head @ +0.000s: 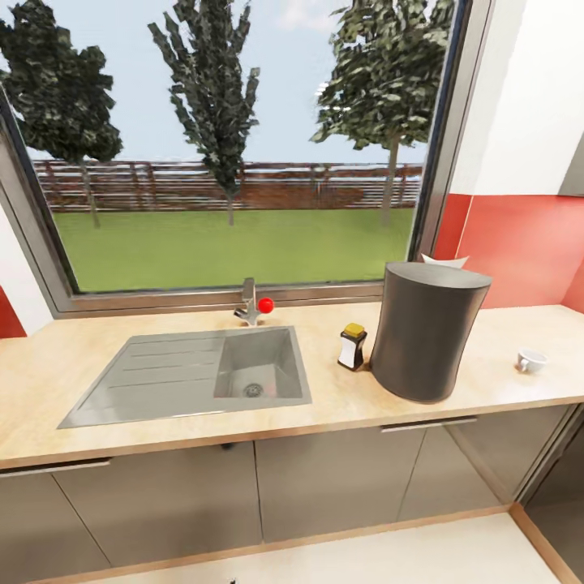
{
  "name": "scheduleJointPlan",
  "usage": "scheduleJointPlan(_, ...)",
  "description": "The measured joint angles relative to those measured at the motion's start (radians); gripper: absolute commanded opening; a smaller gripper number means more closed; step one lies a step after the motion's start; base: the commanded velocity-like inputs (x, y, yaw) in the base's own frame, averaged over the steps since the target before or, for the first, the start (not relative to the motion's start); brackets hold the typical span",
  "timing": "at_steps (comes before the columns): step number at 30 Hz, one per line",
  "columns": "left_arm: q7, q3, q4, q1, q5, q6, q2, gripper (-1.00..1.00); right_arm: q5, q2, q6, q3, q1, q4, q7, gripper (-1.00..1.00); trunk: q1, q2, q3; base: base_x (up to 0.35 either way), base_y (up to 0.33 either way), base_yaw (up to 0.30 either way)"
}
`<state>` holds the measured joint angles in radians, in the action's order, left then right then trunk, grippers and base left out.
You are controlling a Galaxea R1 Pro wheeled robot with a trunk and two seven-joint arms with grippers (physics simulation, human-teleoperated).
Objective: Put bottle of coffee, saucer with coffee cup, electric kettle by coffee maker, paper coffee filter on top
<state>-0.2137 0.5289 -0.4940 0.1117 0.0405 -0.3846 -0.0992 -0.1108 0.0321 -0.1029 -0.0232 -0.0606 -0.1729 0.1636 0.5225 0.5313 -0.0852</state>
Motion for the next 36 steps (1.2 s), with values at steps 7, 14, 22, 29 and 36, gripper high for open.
scheduleJointPlan(7,-0.024,-0.192,0.284,0.0,0.115,0.111,0.004,1.0,0.002,-0.001,-0.001,-0.001,0.0,-0.018,0.0,1.0,0.0,0.0,0.0,0.0,0.0,0.002)
scheduleJointPlan(14,-0.075,-0.198,0.444,-0.002,0.297,0.232,0.054,1.0,0.003,0.0,0.001,-0.002,0.0,-0.031,-0.003,1.0,0.0,0.0,0.0,0.0,0.0,0.064)
scheduleJointPlan(22,-0.071,-0.196,0.467,-0.002,0.315,0.239,0.078,1.0,0.003,0.01,-0.001,0.0,0.0,-0.029,-0.01,1.0,0.0,0.0,0.0,-0.004,0.015,0.257)
scheduleJointPlan(29,-0.07,-0.199,0.467,-0.002,0.321,0.23,0.085,1.0,0.005,0.031,-0.004,-0.019,0.0,-0.02,-0.011,1.0,0.0,0.0,-0.001,-0.072,0.243,0.274)
scheduleJointPlan(36,-0.078,-0.2,0.468,-0.002,0.321,0.228,0.092,1.0,0.004,0.058,-0.035,-0.083,0.0,0.021,-0.013,1.0,0.0,0.0,-0.005,-0.008,0.302,0.273)
